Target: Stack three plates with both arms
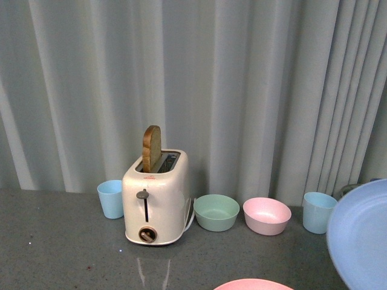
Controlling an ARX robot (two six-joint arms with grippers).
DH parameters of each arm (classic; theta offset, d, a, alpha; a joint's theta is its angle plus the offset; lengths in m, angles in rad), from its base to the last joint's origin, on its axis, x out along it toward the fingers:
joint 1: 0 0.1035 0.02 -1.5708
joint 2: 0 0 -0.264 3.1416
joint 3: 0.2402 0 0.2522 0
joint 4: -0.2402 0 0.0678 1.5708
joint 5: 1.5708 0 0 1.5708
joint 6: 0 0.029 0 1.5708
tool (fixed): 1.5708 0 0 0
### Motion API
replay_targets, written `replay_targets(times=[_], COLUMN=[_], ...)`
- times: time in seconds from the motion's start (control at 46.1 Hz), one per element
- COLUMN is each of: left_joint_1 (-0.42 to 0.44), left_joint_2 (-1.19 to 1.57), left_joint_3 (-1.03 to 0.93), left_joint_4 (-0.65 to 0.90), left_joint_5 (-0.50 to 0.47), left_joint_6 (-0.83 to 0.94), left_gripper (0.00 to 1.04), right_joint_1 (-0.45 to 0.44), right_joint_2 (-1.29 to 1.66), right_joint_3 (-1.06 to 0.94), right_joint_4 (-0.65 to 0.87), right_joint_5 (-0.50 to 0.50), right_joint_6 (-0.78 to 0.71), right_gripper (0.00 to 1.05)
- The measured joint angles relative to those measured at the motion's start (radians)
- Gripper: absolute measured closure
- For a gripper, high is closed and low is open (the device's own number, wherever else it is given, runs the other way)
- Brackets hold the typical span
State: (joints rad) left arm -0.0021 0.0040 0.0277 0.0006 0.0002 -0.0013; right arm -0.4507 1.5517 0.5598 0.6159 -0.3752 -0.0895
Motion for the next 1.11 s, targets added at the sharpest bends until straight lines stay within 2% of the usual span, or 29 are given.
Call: replay_targets(times=[0.282,0.456,0.586,1.106], left_joint_1=[0.0,0.0,0.0,0.0], left_joint_2=[0.0,0.0,0.0,0.0], left_joint_3=[0.0,0.0,0.0,0.0], left_joint_4=[0.0,0.0,0.0,0.0], left_joint_5=[0.0,0.0,0.0,0.0], left_joint_6=[0.0,0.0,0.0,0.0], left_gripper=[0.07,0.07,0.07,0.07], right_joint_1=[0.343,0.459,0.482,0.485], right_joint_2=[0.09,0.183,0.257,0.418], right_joint_3=[-0.076,-0.098,-0.101,-0.063], right_joint_4=[0.175,0.216,0.239,0.265], right_joint_5=[0.062,0.086,0.084,0.081], right_joint_6=[0.221,0.291,0.311,0.375], right_gripper=[1.01,1.01,1.01,1.01])
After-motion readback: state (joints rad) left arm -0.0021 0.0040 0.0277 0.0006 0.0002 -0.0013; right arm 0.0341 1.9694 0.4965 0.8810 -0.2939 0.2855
